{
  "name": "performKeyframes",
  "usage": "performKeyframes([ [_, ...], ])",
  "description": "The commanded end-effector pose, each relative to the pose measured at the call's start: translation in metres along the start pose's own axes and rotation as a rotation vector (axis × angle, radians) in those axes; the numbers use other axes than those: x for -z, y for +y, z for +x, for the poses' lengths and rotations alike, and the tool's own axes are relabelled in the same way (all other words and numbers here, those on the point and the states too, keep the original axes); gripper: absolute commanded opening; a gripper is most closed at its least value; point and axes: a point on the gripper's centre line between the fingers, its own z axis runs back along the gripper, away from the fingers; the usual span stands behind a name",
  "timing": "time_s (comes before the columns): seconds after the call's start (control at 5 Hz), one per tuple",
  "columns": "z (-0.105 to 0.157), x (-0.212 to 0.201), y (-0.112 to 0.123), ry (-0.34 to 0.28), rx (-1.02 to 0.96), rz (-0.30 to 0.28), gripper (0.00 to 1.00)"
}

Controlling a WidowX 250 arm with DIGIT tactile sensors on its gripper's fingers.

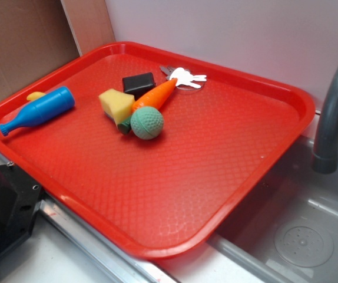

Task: Grab the blue bottle.

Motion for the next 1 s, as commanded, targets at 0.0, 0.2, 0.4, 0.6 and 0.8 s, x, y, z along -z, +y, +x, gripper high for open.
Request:
performKeyframes([
  [0.0, 0.000, 0.000, 0.000, 0.000, 0.000, 0.000, 1.00],
  [0.2, 0.010, 0.049, 0.052, -0.007, -0.002, -0.001, 1.00],
  [0.4, 0.011, 0.090, 0.091, -0.019, -0.021, 0.039, 1.00],
  [0.6, 0.008, 0.116, 0.119, 0.000, -0.023, 0.046, 1.00],
  [0.8, 0.010, 0.146, 0.143, 0.079, 0.050, 0.064, 1.00],
])
